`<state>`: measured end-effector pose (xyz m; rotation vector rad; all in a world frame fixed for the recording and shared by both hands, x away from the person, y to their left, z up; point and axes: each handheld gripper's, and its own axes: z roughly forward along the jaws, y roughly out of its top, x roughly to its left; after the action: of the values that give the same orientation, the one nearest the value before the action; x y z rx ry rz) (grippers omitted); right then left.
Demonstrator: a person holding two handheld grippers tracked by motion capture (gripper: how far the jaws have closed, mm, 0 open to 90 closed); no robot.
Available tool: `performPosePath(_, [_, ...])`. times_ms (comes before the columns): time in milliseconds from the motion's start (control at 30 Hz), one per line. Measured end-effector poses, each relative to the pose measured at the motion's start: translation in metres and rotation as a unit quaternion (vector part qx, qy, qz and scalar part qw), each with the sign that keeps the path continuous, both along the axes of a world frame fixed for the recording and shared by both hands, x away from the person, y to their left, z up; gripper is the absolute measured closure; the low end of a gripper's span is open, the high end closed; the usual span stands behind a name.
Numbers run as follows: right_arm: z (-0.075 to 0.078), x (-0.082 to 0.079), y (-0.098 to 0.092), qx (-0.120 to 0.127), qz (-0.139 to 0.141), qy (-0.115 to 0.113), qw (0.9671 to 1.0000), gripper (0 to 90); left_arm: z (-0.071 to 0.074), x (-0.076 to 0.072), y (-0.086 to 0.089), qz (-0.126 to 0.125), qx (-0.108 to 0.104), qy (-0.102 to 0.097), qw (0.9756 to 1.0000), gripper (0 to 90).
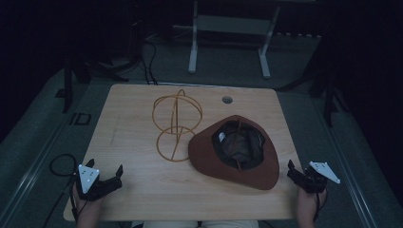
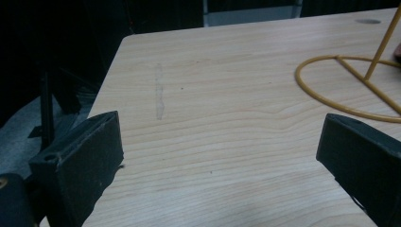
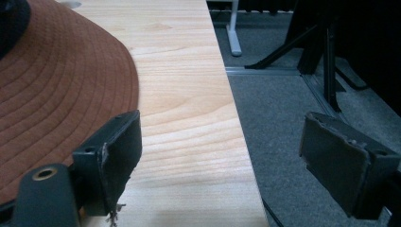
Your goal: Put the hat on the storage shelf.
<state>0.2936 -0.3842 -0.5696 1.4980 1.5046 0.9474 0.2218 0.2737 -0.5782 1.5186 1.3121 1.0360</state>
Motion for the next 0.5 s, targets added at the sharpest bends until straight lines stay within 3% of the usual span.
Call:
performPosePath(133, [0.000, -0.001, 0.002, -0.009, -0.008, 0.007, 0.9999, 13.9, 0.000, 0.000, -0.003, -0.007, 0.004, 0.002, 1.0000, 2.0])
performPosePath(300, [0.001, 0.000, 0.005, -0.001, 0.014, 0.025, 0.9996, 14.0, 0.001, 0.000, -0.010, -0.023, 0.003, -0.003, 0.9997, 2.0])
performPosePath(500, [0.016, -0.001, 0.006, 0.006, 0.021, 0.023, 0.9995, 14.4, 0.003, 0.001, -0.015, -0.029, -0.002, -0.010, 0.9995, 1.9])
